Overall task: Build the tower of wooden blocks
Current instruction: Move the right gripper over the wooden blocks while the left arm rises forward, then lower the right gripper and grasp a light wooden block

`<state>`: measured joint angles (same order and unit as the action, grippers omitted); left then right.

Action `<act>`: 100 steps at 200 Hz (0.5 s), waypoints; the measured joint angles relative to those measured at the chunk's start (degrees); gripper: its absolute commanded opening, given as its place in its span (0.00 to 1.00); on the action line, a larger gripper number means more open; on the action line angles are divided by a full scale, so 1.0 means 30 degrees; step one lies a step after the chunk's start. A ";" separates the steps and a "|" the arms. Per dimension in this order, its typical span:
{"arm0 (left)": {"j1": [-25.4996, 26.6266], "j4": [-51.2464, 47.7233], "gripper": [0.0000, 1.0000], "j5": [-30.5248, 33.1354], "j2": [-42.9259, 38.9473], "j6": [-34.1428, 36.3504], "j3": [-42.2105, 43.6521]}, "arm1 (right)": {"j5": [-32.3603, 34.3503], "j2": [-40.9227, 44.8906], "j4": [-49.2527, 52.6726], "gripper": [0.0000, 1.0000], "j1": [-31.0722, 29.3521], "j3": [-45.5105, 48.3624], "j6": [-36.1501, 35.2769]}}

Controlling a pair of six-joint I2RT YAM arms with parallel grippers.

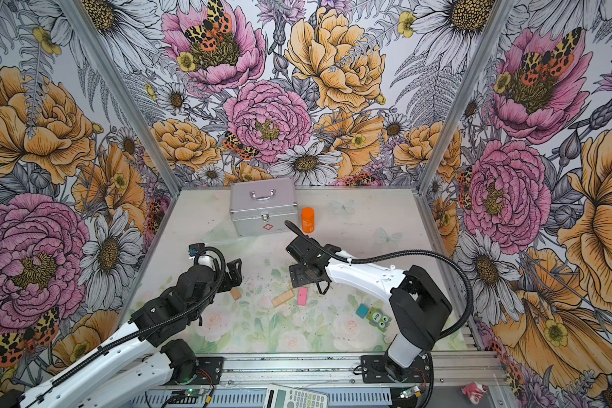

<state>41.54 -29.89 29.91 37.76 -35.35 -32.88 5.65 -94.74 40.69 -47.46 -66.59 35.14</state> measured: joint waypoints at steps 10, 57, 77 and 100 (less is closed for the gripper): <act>-0.0255 0.0007 0.99 -0.0051 -0.0233 -0.0117 0.0226 | -0.0226 -0.0401 -0.0182 0.89 -0.0029 -0.0175 0.0000; -0.2164 -0.0189 0.99 -0.1100 -0.1741 -0.0619 0.1668 | -0.1399 -0.1953 -0.0729 0.89 -0.0029 -0.0328 0.0000; -0.2987 -0.0277 0.99 -0.1734 -0.2594 -0.0750 0.2127 | -0.1515 -0.2426 -0.0794 0.89 -0.0029 -0.0597 -0.0007; -0.3687 -0.0313 0.99 -0.2317 -0.3337 -0.0758 0.2237 | -0.1639 -0.2994 -0.0925 0.89 -0.0036 -0.0962 0.0000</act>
<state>30.48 -30.83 22.96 27.75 -37.63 -26.17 0.73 -103.72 37.91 -47.57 -69.47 35.14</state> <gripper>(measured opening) 0.989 0.891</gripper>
